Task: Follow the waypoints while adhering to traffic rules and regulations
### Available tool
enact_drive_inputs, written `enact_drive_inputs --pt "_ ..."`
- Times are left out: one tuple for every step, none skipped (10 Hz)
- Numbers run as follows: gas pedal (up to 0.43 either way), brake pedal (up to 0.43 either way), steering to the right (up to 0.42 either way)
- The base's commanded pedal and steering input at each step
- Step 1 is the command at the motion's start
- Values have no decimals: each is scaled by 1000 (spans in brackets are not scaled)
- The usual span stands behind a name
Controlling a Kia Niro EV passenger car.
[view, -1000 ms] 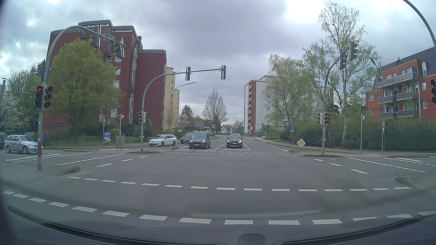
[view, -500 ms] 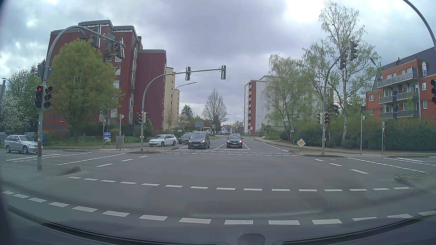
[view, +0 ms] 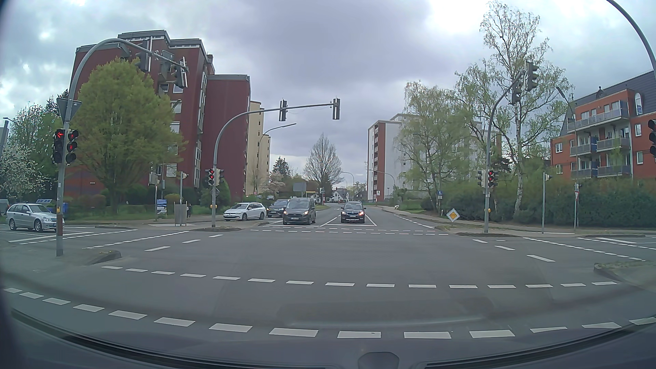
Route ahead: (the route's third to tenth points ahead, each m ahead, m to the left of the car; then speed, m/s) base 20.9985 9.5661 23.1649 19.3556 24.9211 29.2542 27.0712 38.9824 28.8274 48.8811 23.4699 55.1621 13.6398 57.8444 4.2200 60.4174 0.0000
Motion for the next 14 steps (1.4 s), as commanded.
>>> enact_drive_inputs --pt "0 293 -11" --pt "0 293 -10" --pt "0 293 -10" --pt "0 293 -10" --pt "0 293 -10" --pt "0 293 -10" --pt "0 293 -10" --pt "0 293 -10" --pt "0 293 -10" --pt "0 293 -10" --pt "0 293 -10" --pt "0 293 -10" --pt "0 293 -10" --pt "0 293 -10"
